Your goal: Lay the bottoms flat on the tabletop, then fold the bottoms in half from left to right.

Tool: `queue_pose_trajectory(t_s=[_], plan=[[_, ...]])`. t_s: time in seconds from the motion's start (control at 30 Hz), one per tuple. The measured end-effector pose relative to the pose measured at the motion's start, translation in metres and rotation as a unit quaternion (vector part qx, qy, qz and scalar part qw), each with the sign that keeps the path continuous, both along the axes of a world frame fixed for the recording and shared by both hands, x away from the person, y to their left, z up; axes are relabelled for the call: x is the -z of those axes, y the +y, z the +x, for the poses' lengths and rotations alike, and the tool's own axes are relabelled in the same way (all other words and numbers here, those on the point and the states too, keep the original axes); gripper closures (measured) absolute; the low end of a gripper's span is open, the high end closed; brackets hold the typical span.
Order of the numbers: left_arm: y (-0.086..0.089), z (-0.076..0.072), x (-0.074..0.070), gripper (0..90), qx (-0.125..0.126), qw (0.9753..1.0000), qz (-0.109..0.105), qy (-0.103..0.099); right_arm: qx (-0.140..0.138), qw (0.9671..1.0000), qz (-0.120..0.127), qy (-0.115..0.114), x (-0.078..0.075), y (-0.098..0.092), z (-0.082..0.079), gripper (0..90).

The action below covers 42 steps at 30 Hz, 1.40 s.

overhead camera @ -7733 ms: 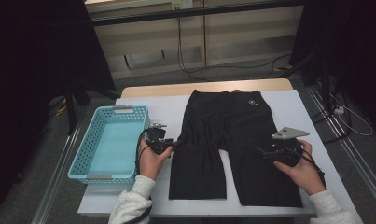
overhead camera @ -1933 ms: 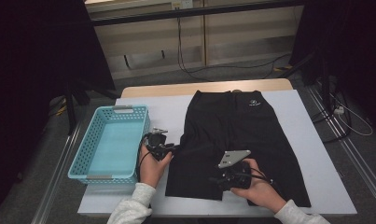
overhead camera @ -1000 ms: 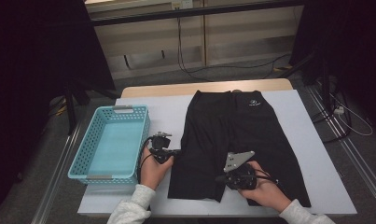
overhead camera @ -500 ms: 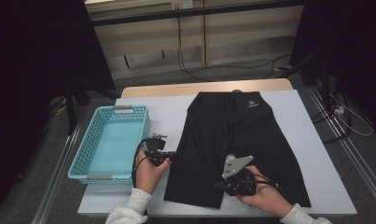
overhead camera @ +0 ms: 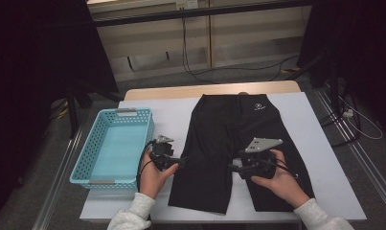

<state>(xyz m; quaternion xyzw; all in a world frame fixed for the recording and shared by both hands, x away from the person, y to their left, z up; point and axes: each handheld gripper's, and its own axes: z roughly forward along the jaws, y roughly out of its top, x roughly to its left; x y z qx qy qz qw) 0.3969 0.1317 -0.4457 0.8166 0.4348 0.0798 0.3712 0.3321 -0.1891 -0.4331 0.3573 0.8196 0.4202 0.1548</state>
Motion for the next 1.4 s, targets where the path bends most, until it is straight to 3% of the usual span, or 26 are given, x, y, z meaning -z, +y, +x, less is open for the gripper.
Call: queue_pose_trajectory(t_s=[0.17,0.23,0.47,0.77,1.4], plan=[[0.001,0.000,0.000,20.4,0.010,0.9999,-0.004,-0.001,0.050,0.9987,-0.008,-0.011,-0.001,-0.012,0.015,26.6],[0.001,0.000,0.001,19.2,0.004,0.9999,-0.012,0.003,0.062,0.9980,-0.002,-0.011,-0.002,-0.015,0.020,22.6],[0.001,0.000,0.001,18.1,0.014,0.9999,-0.007,0.007,0.096,0.9952,-0.008,-0.014,-0.005,-0.024,0.032,17.7],[0.003,-0.005,-0.003,16.0,0.018,0.9998,-0.008,0.004,0.115,0.9931,-0.018,-0.015,-0.003,-0.022,0.042,14.4],[0.005,-0.008,0.002,12.6,0.028,0.9996,-0.002,0.005,0.108,0.9939,-0.010,-0.020,-0.008,-0.014,0.051,13.9]])
